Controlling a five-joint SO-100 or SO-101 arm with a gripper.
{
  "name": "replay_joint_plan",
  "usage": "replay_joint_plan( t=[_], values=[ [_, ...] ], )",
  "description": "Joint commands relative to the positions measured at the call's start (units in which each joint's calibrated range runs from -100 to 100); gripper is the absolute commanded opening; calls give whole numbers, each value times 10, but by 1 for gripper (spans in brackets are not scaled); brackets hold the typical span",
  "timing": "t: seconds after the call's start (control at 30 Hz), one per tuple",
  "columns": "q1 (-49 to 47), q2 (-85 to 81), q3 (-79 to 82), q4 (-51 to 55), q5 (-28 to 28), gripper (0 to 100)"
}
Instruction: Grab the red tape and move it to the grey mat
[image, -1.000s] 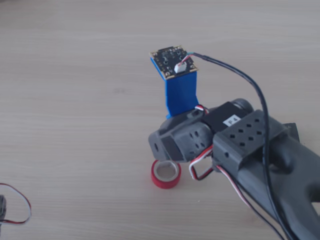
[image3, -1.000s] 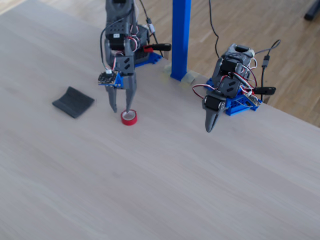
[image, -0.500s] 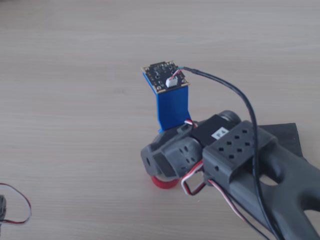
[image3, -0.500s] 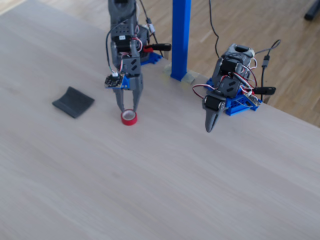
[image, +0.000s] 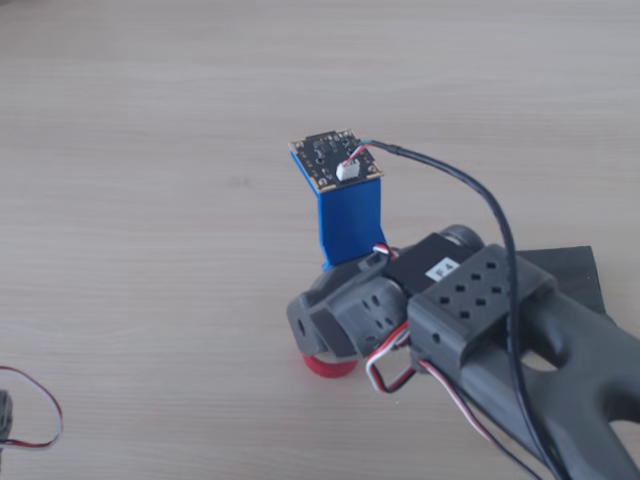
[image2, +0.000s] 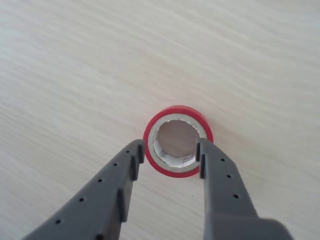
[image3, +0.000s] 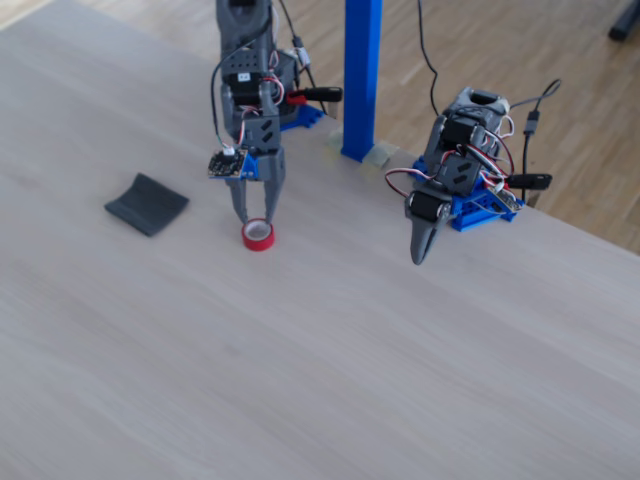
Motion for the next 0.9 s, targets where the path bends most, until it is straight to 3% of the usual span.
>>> replay_joint_plan(
  t=[0.0, 0.87],
  values=[
    [5, -21, -3, -7, -3, 16],
    [58, 14, -2, -7, -2, 16]
  ],
)
